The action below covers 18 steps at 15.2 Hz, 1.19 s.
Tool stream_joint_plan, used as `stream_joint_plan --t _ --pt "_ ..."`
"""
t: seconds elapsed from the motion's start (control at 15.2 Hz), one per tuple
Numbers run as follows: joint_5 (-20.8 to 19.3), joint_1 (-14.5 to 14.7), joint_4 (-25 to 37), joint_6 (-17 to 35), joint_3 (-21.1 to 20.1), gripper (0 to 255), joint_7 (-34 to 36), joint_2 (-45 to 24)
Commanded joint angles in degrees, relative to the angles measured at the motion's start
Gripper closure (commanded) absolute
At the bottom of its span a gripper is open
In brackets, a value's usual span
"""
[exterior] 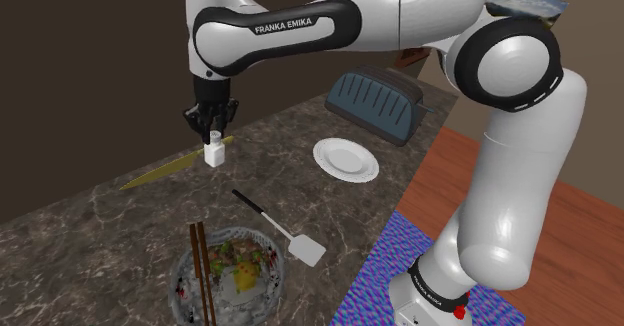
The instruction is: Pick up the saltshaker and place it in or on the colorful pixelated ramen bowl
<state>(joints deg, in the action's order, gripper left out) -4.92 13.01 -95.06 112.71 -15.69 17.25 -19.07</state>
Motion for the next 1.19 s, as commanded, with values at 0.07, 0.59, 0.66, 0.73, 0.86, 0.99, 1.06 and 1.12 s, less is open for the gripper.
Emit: stream_joint_plan --t 0.07,0.59,0.66,0.73,0.86,0.99,1.06,1.12 --pt "0.2 0.0 1.7 -2.1 -0.1 255 -0.1 0.5" --pt "0.5 0.1 6.5 -7.9 -0.3 255 -0.3 1.4" --pt "0.6 0.1 7.2 -8.7 -0.3 255 -0.3 1.5" --pt "0.6 0.2 7.9 -9.4 -0.3 255 -0.3 1.5" --pt "0.6 0.2 9.4 -10.9 -0.3 255 -0.4 1.6" --pt "0.6 0.3 11.0 -12.5 -0.4 255 -0.4 1.6" --pt "0.6 0.3 11.8 -13.3 -0.4 255 -0.4 1.5" --pt "0.6 0.4 12.6 -14.0 -0.4 255 -0.4 1.5"
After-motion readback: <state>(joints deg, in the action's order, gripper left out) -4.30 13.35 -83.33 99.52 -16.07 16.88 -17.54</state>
